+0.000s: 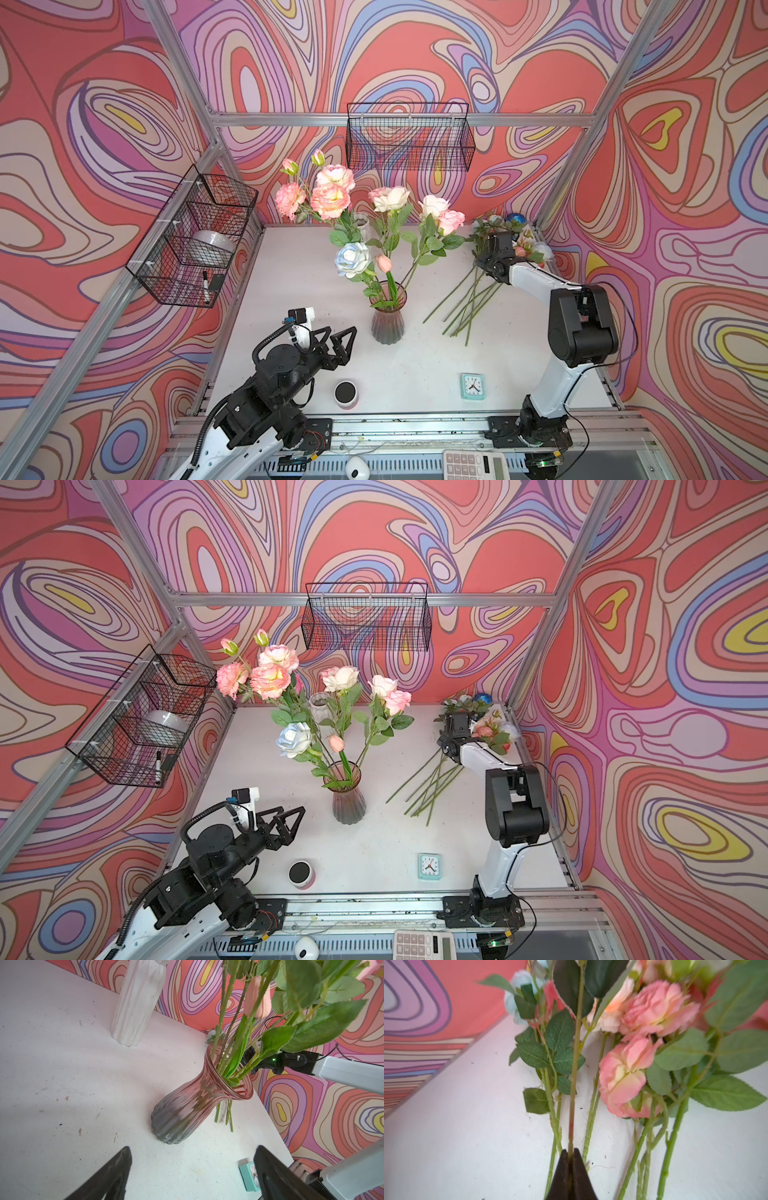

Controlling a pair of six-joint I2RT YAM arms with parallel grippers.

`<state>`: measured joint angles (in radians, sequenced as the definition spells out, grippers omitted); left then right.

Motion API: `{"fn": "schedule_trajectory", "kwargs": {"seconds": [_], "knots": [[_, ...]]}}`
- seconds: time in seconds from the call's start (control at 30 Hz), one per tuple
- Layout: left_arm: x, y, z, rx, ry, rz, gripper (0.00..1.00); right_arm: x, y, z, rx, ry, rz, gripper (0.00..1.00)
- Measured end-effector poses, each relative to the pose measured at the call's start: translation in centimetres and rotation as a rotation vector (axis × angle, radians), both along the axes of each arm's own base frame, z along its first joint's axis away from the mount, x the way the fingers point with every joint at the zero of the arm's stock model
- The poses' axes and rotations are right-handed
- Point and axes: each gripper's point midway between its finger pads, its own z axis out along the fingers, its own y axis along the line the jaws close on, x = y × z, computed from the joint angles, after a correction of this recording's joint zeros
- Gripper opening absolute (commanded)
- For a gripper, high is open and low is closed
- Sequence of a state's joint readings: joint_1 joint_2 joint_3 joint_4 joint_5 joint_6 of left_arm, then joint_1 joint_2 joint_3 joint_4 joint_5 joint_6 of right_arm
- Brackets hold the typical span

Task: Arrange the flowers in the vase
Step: 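Lift the blue rose upright out of the pile with the right gripper, then carry the blue rose over the pink vase and lower its stem in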

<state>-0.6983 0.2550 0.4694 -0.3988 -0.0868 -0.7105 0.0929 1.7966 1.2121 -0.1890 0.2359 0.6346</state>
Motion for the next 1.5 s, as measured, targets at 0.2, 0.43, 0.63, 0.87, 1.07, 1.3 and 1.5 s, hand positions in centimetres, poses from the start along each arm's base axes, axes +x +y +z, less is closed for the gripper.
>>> {"fn": "schedule_trajectory", "kwargs": {"seconds": [0.2,0.43,0.63,0.87,1.07,1.3,1.5], "knots": [[0.1,-0.1,0.2,0.0,-0.001,-0.001,0.94,-2.0,0.2,4.3,-0.032,-0.087,0.012,0.0],[0.1,-0.2,0.3,-0.001,-0.001,-0.005,0.94,-4.3,2.7,12.2,-0.106,-0.261,0.07,0.0],[0.0,-0.2,2.0,-0.022,-0.03,-0.008,0.94,-8.0,6.4,20.0,-0.122,-0.445,0.163,0.0],[0.0,-0.1,2.6,-0.029,-0.043,-0.008,0.94,-13.5,10.7,27.6,-0.088,-0.662,0.342,0.0],[0.0,-0.1,2.6,-0.026,-0.047,-0.005,0.94,-17.9,13.8,32.9,-0.036,-0.843,0.543,0.0],[0.0,0.0,2.9,-0.031,-0.054,-0.002,0.94,-21.5,21.5,37.5,0.038,-0.97,0.849,0.0],[-0.1,0.1,3.0,-0.033,-0.056,-0.001,0.94,-23.9,29.1,39.9,0.086,-1.101,1.04,0.0]]}}
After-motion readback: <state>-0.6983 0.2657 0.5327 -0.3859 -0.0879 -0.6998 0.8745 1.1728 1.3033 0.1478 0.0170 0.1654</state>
